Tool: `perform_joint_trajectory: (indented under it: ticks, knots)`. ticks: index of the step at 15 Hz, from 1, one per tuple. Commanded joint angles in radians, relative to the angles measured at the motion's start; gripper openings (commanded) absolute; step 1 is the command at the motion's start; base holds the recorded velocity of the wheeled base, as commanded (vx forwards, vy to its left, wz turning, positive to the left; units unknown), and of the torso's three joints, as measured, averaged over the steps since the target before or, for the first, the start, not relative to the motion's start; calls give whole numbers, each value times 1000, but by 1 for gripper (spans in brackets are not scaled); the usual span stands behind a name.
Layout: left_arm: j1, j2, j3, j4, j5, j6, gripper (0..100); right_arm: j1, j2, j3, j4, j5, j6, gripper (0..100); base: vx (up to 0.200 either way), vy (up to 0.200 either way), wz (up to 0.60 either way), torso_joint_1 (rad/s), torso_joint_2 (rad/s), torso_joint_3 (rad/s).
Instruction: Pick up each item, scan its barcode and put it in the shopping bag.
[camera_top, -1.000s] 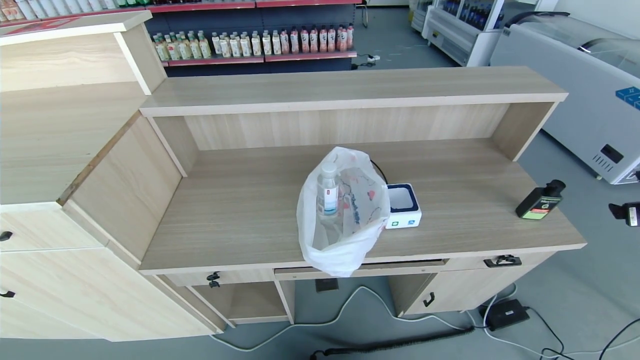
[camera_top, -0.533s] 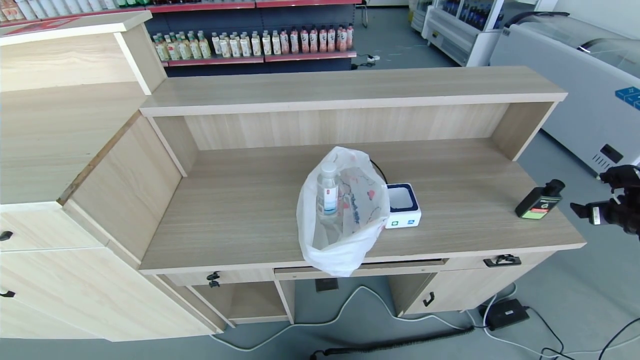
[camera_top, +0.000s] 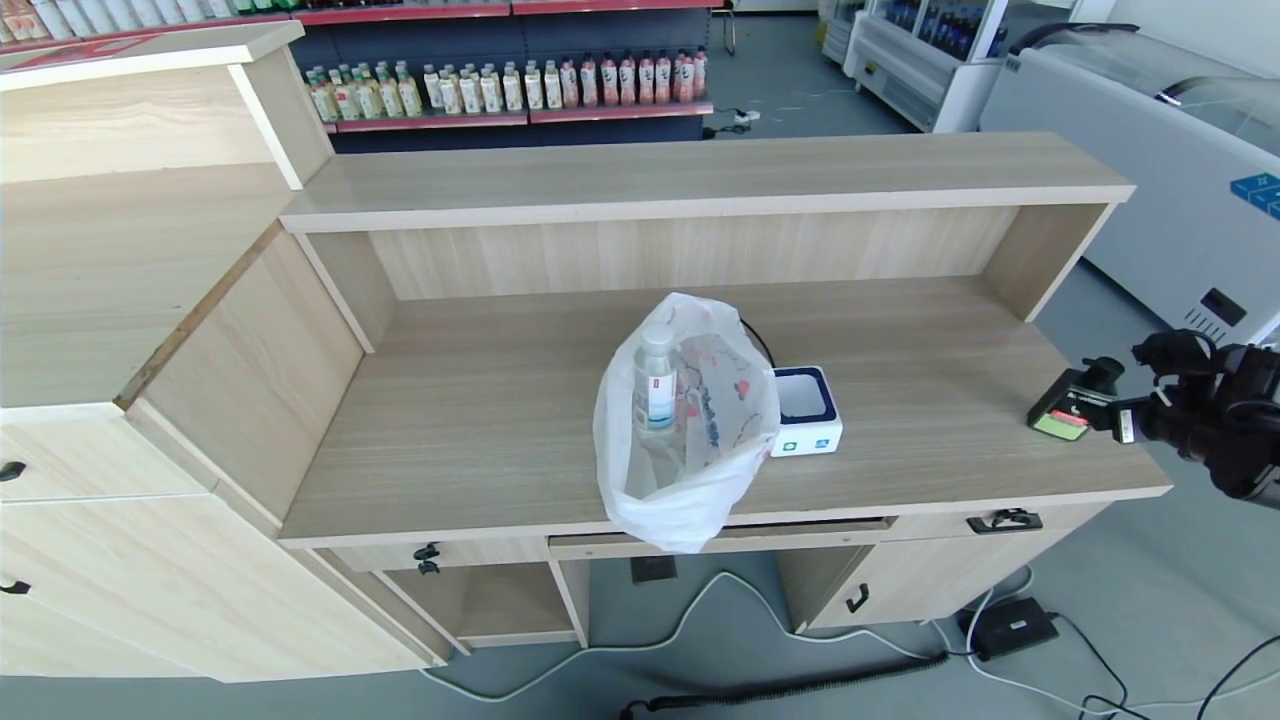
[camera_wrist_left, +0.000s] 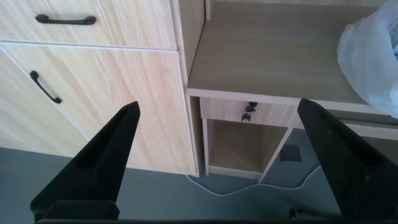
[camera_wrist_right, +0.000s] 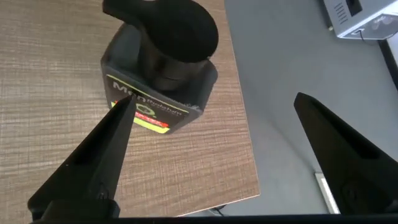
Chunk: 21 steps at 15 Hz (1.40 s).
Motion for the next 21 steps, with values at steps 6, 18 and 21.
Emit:
perform_joint_trajectory:
  ticks: [6,18,21]
  knots:
    - [0,0,0,-1,1,0,100,44,37,-38,0,-1,28,100,0,0,0,0,0,0]
    - [0,0,0,-1,1,0,100,96,119,-152,5,96,137,100,0,0,0,0,0,0]
    - [-2,0,0,-1,1,0,100,109,126,-164,3,97,145,100,0,0,0,0,0,0]
